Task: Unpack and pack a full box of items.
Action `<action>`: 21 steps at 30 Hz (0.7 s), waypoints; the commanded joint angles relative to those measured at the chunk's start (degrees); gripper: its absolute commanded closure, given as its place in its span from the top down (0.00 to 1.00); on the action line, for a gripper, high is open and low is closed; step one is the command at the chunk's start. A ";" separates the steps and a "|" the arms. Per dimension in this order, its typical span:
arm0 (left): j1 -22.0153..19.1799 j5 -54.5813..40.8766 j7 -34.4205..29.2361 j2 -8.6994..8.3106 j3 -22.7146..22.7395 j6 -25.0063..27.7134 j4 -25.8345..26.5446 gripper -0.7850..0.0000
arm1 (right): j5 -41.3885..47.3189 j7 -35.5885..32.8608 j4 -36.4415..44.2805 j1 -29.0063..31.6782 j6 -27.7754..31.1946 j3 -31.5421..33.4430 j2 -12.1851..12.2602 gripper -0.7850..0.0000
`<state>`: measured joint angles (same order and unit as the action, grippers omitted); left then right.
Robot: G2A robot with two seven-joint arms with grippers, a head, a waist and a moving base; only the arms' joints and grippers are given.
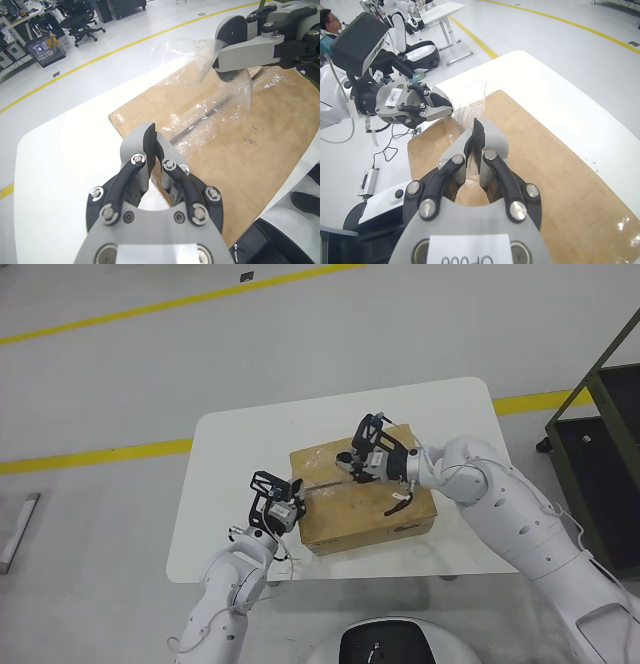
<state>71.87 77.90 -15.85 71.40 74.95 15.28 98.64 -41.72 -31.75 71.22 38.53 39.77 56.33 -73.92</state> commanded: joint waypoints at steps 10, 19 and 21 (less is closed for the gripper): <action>-1.10 0.75 -1.82 0.10 -1.71 0.35 -0.98 0.00 | -0.14 -0.25 0.87 0.91 -0.45 0.86 0.50 0.36; -1.26 0.90 -1.96 0.11 -2.11 0.29 -0.92 0.00 | -1.94 -0.58 4.23 3.51 -1.93 5.66 2.10 0.47; -1.27 0.90 -2.00 0.09 -2.15 0.39 -0.88 0.00 | -2.30 -0.87 5.47 4.88 -2.19 7.93 2.77 0.47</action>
<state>70.61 78.81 -17.82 71.50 72.81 15.62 97.74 -43.97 -32.57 76.21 42.80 37.71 63.09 -71.45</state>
